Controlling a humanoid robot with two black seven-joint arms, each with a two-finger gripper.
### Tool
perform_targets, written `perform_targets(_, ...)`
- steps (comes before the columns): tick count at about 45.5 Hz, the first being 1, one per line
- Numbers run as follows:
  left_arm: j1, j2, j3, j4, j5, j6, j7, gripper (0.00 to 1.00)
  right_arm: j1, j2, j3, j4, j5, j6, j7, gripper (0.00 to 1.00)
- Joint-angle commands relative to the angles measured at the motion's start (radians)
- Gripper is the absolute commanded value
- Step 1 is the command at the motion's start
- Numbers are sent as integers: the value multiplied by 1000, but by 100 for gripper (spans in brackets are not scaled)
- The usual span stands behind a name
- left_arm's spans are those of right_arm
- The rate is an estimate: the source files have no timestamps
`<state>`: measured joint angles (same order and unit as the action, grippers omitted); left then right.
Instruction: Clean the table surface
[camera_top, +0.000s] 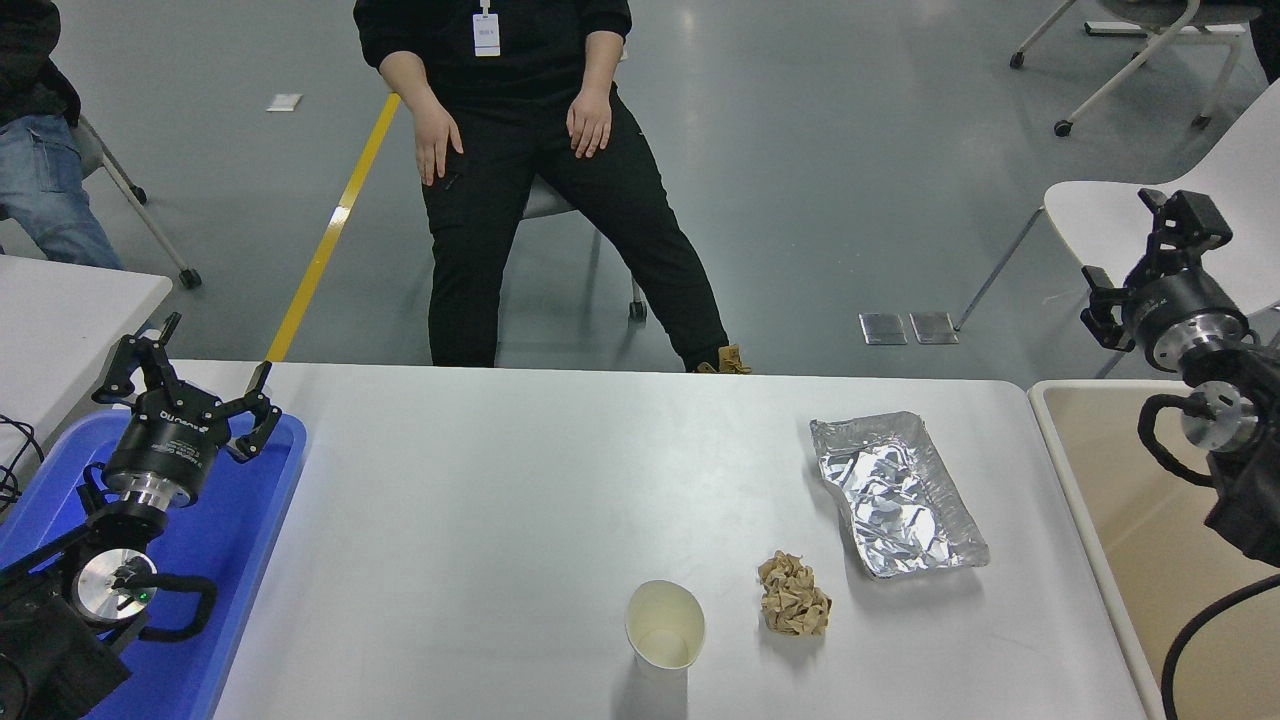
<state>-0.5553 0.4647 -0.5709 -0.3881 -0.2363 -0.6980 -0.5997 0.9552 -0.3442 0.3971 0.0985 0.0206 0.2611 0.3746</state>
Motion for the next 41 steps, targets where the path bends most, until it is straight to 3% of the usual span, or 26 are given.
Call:
perform_targets(1, 0, -1, 0, 0, 0, 0, 1, 100, -7, 2, 2, -2, -1, 0, 0, 100)
perform_targets(41, 0, -1, 0, 0, 0, 0, 1, 100, -33, -10, -7, 1, -1, 3, 0, 100)
